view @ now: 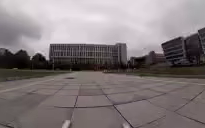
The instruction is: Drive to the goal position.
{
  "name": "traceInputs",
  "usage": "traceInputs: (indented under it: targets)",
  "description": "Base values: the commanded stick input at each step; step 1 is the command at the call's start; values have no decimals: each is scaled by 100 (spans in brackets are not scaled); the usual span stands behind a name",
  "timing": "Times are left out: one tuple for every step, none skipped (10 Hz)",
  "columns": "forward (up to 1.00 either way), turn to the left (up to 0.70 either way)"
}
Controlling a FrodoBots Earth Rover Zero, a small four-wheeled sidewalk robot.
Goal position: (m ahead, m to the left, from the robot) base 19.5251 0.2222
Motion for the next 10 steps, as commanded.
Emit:
traceInputs:
  targets:
    - [100, 0]
    - [100, 0]
    - [100, 0]
    - [100, -6]
    - [100, -37]
    - [100, 0]
    - [100, 0]
    - [100, 0]
    - [100, 0]
    - [100, 0]
